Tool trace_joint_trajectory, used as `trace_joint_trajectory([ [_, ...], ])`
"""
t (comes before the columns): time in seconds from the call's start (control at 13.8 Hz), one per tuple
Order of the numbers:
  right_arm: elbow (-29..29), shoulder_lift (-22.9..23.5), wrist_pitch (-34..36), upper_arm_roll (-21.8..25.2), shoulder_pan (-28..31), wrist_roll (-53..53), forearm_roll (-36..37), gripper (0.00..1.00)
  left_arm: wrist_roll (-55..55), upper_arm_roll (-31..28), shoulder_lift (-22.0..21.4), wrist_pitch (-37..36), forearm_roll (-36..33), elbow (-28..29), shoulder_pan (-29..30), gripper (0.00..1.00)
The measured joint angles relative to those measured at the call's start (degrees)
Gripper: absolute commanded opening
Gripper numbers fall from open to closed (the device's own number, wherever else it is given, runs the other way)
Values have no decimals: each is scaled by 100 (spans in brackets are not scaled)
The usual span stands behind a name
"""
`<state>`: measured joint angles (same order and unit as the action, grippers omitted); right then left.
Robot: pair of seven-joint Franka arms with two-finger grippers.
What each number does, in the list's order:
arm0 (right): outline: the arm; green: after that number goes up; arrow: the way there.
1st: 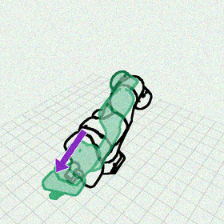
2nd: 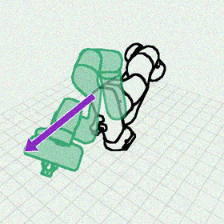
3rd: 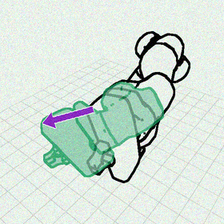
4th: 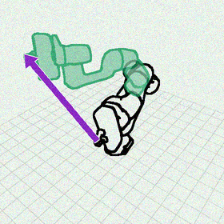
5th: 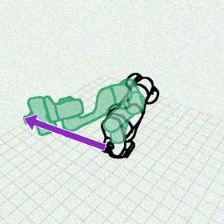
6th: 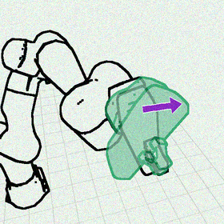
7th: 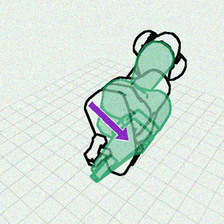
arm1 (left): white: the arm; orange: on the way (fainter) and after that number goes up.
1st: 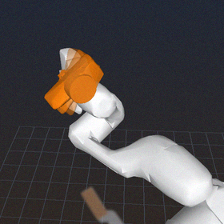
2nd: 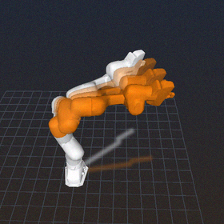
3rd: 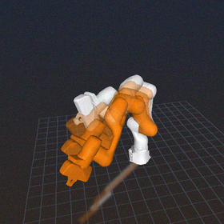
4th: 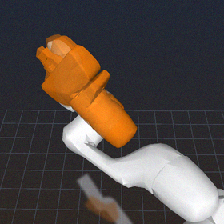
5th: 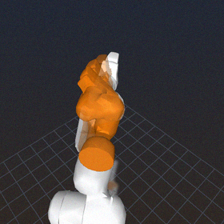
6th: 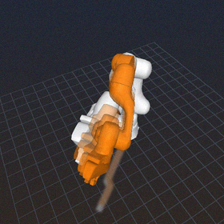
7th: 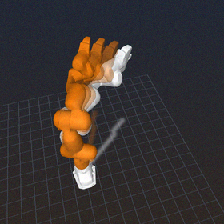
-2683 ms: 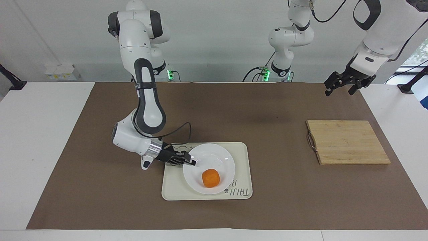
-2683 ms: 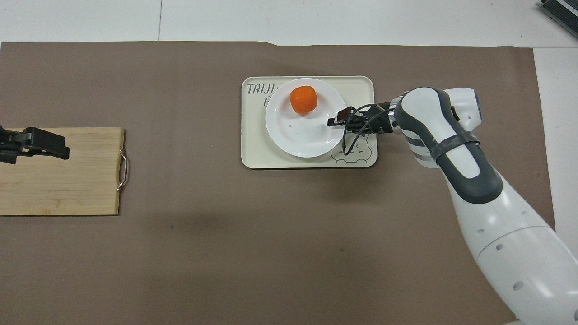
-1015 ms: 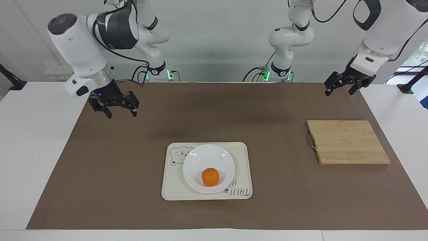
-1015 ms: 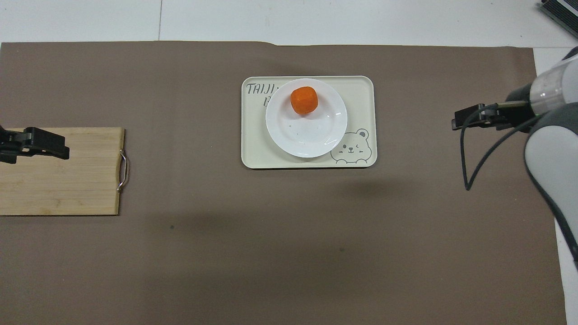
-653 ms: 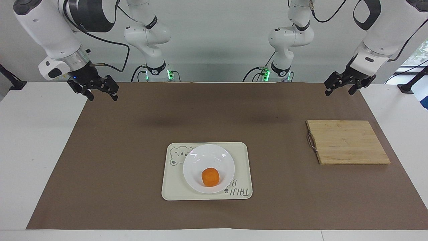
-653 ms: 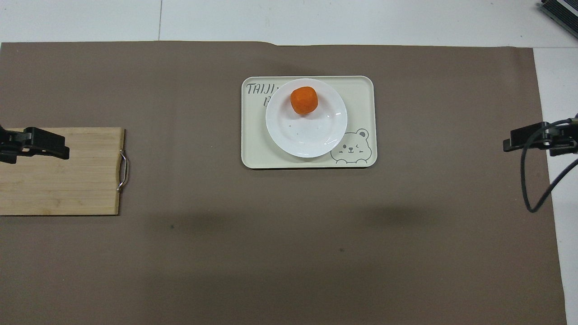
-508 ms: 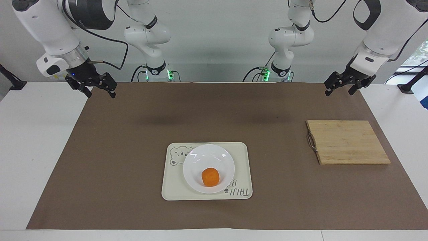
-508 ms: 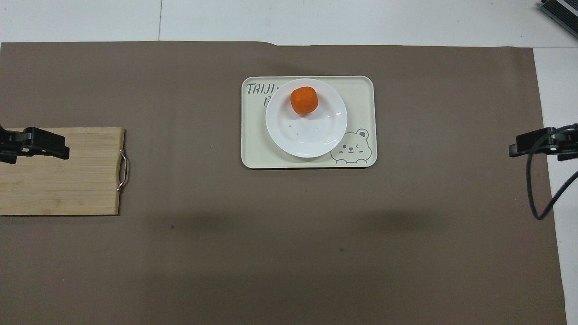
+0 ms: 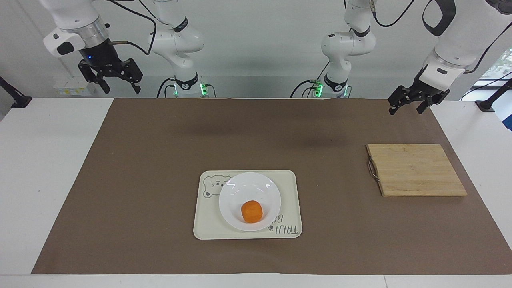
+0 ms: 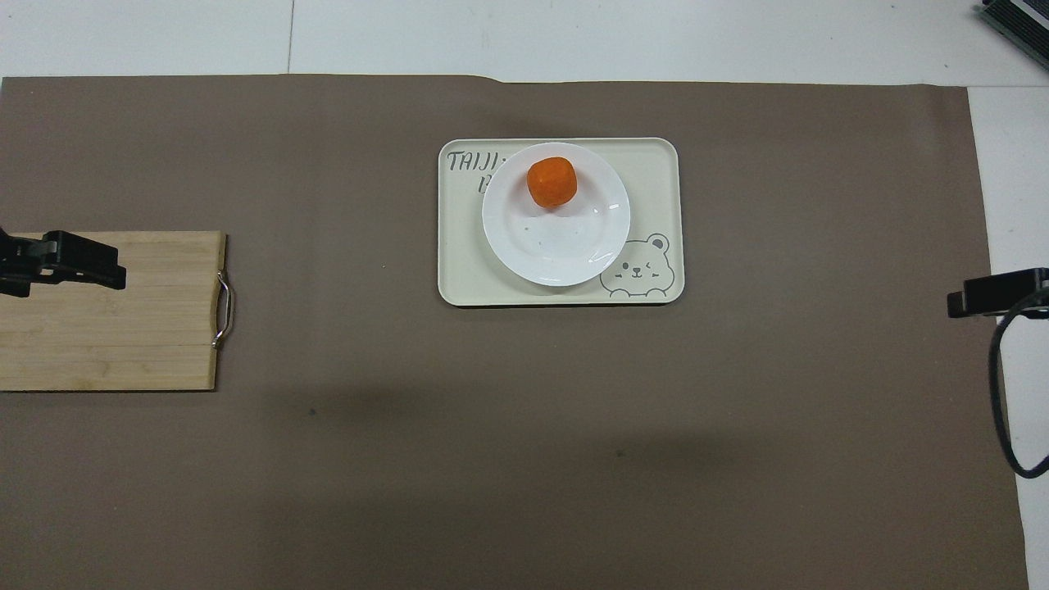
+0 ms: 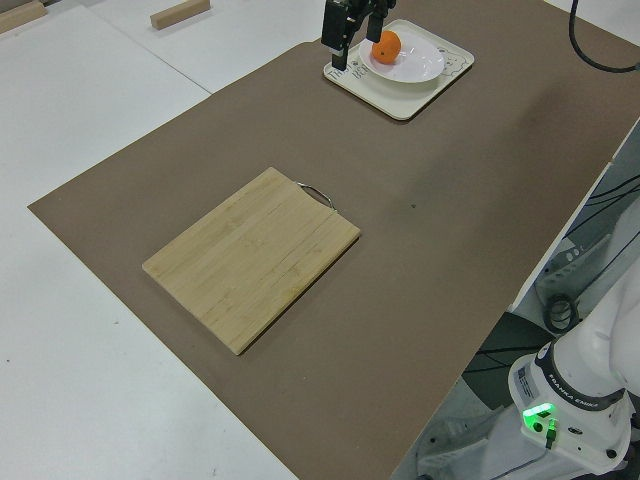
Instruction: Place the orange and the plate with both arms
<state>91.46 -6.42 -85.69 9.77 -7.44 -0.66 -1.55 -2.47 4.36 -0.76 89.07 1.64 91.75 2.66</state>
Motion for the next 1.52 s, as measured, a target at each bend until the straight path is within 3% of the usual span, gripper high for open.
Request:
trace_joint_trajectory([
  [0.51, 107, -12, 97, 19, 25, 236, 140, 100, 0, 0, 0, 0, 0, 0, 0, 100],
  [0.87, 492, -161, -399, -1, 24, 270, 241, 100, 0, 0, 0, 0, 0, 0, 0, 100],
  [1.52, 492, -287, -293, -56, -22, 457, 264, 100, 0, 0, 0, 0, 0, 0, 0, 100],
])
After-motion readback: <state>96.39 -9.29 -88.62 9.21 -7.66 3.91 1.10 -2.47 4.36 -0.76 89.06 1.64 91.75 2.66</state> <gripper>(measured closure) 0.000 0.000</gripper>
